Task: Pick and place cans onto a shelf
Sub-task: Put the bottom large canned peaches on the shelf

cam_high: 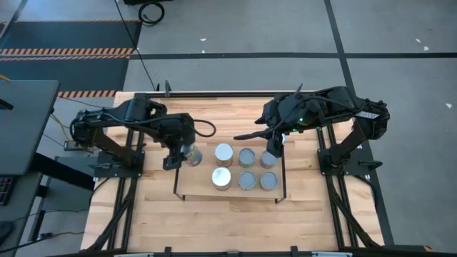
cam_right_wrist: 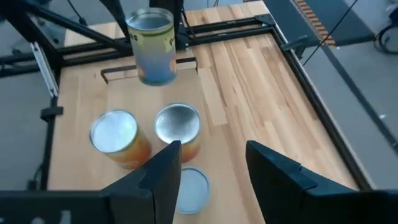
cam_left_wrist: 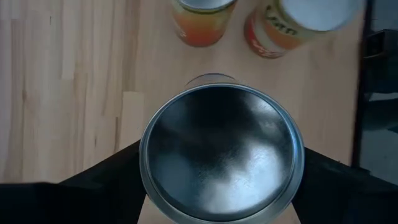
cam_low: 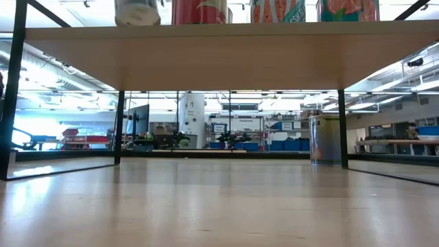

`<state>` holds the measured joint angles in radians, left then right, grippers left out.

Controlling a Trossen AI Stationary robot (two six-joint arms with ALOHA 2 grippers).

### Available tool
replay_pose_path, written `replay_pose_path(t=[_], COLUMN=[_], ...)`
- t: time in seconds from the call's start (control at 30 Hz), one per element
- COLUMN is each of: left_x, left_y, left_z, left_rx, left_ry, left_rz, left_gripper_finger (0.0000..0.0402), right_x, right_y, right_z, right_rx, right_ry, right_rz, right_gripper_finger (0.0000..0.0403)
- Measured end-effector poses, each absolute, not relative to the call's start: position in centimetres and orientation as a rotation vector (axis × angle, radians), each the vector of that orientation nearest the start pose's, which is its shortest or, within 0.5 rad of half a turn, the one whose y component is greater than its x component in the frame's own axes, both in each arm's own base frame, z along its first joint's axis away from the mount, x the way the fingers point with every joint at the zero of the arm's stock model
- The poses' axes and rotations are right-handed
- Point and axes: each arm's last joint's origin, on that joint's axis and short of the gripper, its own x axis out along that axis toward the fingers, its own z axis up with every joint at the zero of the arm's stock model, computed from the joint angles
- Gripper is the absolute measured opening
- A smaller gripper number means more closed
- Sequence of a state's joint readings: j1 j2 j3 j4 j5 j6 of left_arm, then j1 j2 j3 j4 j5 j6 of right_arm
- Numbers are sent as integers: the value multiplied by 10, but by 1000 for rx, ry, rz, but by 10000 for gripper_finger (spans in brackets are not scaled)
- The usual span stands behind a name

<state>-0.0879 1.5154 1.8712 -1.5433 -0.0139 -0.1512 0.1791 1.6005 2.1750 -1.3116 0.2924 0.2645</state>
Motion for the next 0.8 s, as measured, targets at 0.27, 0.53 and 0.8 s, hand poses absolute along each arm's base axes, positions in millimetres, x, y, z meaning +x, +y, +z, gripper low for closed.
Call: replay_pose_path(t=[0.27,0.53,0.8], left_x=[261,271,276], left_y=[-28,-28,-28], left_z=[392,380,361], left_rx=[16,6,13], left_ry=[1269,1237,1270], left_rz=[90,74,95], left_gripper_finger=[317,318,348], right_x=[271,271,271], right_y=[24,18,19], right_z=[487,487,487], right_rx=[15,-7,13], right_ry=[698,702,699], right_rz=[-259,-264,-271], right_gripper_finger=[188,188,188])
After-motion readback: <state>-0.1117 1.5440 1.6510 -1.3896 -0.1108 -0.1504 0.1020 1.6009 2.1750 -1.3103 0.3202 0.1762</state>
